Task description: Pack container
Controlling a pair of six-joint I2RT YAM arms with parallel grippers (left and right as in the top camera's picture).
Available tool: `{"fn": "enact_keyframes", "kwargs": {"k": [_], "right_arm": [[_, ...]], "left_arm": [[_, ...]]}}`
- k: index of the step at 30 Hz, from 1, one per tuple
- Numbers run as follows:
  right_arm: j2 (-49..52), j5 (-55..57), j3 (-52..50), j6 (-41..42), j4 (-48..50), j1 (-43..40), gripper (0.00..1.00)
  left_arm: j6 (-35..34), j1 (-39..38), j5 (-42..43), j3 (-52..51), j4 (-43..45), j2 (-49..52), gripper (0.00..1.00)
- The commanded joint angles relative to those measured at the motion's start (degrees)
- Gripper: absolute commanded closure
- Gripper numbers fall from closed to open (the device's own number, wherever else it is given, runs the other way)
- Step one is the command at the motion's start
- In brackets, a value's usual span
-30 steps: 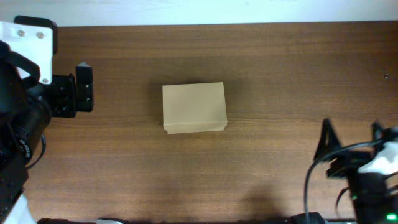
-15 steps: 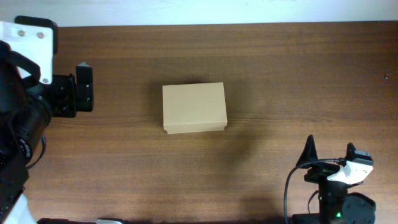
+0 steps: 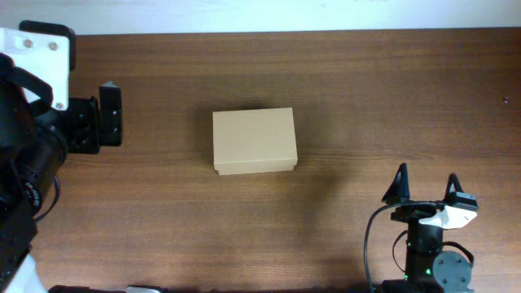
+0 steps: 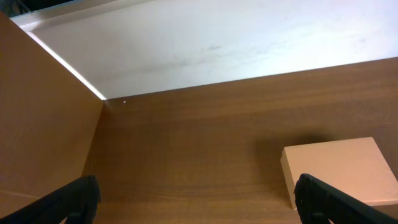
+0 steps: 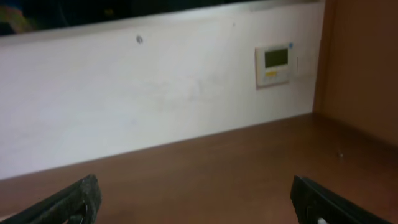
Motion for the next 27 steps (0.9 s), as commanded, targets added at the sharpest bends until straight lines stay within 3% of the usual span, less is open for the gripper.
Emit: {"fn": "enact_keyframes", "kwargs": {"k": [1,27], "right_arm": [[-0.72,1.46,-1.7,0.15,0.57,-0.46,0.01],[-0.72,1.14,-11.06,0.17,2.86,-0.46,0.01]], "left_arm": [[0.28,0.35,-0.79,0.04,0.0,-0.13,0.0],[0.28,0.35,-0.79,0.04,0.0,-0.13,0.0]]}}
